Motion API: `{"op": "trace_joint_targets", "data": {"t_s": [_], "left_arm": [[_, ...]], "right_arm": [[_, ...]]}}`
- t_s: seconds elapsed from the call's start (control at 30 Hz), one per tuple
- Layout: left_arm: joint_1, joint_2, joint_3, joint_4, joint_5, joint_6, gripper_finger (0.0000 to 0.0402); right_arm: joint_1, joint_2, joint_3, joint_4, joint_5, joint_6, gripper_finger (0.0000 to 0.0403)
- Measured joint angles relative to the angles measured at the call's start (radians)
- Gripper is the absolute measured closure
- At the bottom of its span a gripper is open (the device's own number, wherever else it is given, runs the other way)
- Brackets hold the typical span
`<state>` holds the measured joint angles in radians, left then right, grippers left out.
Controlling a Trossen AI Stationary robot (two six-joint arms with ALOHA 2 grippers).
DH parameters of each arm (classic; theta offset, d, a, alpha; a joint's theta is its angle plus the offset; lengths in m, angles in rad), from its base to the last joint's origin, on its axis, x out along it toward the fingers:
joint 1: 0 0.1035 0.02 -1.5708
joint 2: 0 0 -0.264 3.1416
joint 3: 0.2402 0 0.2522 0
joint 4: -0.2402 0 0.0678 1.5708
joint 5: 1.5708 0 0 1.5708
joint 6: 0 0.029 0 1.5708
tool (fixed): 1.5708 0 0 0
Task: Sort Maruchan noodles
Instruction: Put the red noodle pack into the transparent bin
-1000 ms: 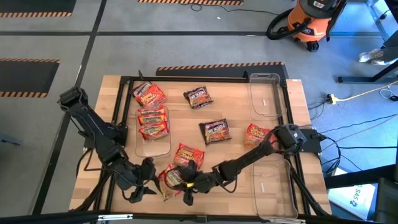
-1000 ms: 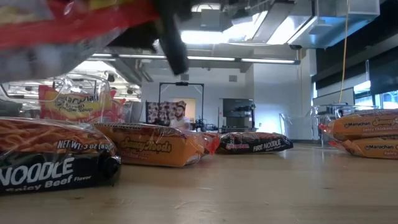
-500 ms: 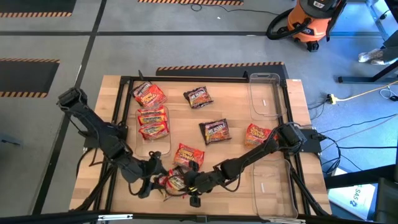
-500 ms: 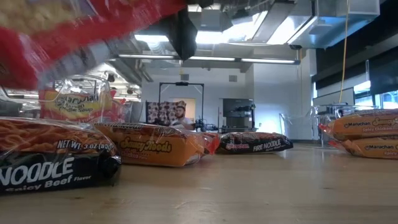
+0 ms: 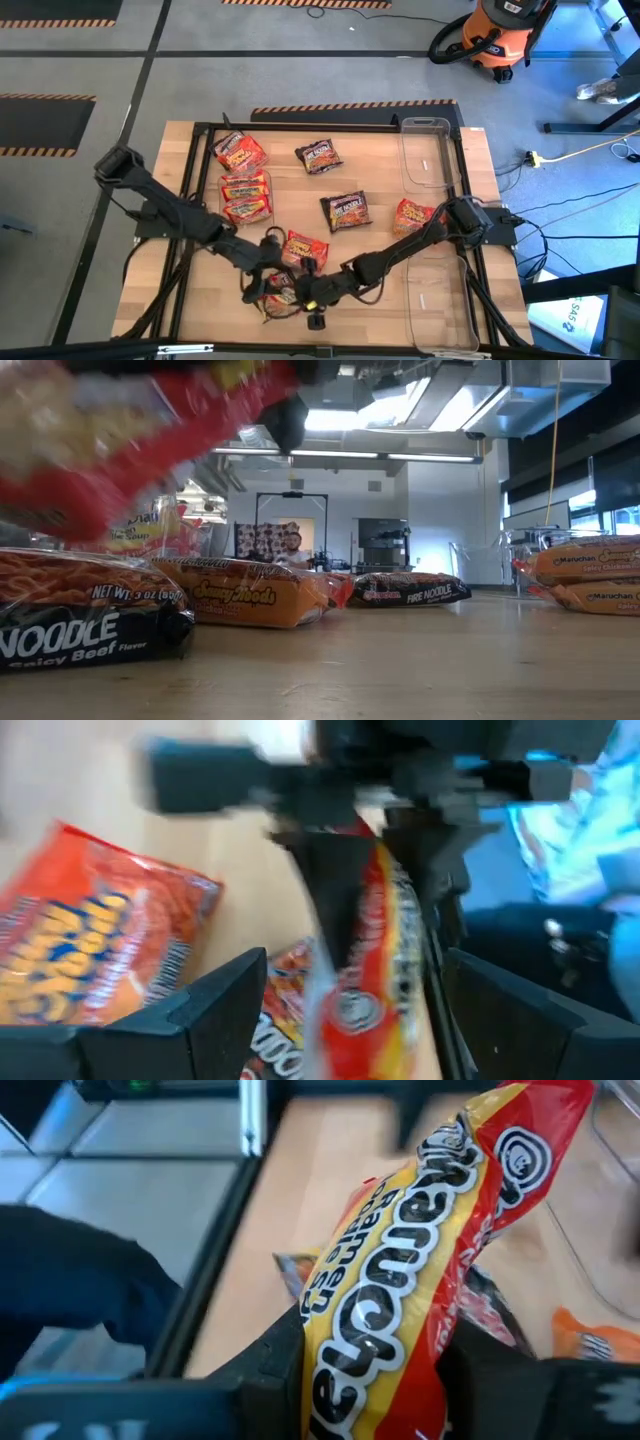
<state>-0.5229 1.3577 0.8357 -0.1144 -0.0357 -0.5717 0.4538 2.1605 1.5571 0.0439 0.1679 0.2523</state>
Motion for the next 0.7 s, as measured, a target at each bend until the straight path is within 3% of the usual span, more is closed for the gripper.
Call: {"op": "trace_joint_targets", "data": {"t_s": [0.23, 0.5, 0.7], "left_arm": [[0.077, 0.061, 0.000, -0.014, 0.150, 0.014, 0.0107], [0.124, 0.063, 0.000, -0.081, 0.153, 0.052, 0.0112], [0.122, 0.062, 0.000, -0.078, 0.137, 0.055, 0.0171]], "right_arm": [[-0.057, 0.000, 0.077, -0.220, -0.013, -0.100, 0.0288], [-0.090, 0.000, 0.155, -0.328, -0.082, -0.131, 0.0288], [-0.089, 0.000, 0.173, -0.363, -0.082, -0.129, 0.0288]]}}
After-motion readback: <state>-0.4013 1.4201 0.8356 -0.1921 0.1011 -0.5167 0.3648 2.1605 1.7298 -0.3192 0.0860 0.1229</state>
